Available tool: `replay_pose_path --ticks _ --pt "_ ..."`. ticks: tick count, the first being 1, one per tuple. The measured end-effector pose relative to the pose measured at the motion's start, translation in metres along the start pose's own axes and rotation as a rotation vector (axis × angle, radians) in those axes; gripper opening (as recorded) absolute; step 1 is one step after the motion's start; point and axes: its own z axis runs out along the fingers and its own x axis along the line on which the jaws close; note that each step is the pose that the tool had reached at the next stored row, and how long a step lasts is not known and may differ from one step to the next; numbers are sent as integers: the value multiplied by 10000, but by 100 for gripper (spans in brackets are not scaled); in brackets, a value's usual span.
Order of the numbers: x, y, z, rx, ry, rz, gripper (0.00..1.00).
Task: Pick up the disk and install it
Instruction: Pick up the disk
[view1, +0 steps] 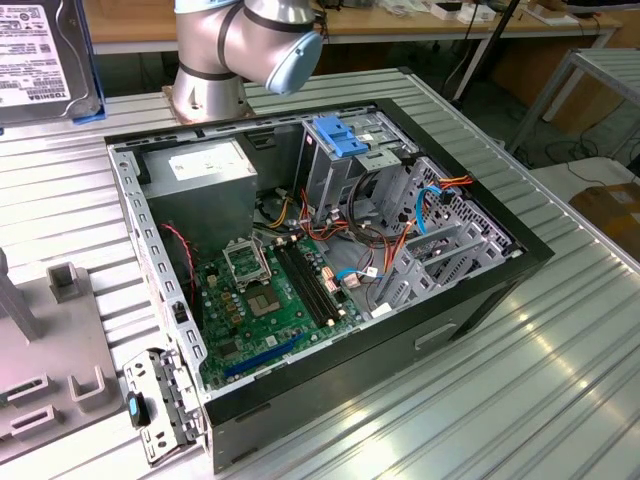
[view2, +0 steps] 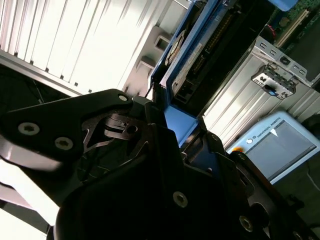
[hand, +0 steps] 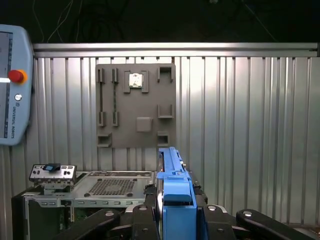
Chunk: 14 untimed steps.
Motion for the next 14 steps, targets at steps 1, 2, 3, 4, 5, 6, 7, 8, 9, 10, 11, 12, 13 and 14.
replay_pose_path --ticks 1,2,3,4,5,6,7,8,9,10,11,12,13,14 --pt "0 -32 2 0 1 0 37" --pt "0 -60 3 0 0 -1 37" --pt "-1 -104 6 0 0 0 37" --pt "-1 -129 8 0 1 -1 37" --pt "-1 -164 9 -1 1 -1 37" --pt "-1 -206 12 0 0 0 37" --pt "-1 -250 14 -1 0 -1 37" --pt "-2 -277 15 0 0 0 37" --pt "-2 -299 17 0 0 0 37" --pt "-2 -325 18 -1 1 -1 37" --pt "-2 -350 19 -1 1 -1 37" --pt "-2 -383 21 -1 1 -1 37" --pt "-3 -432 25 0 0 0 37" --pt "-3 -491 28 0 0 0 37"
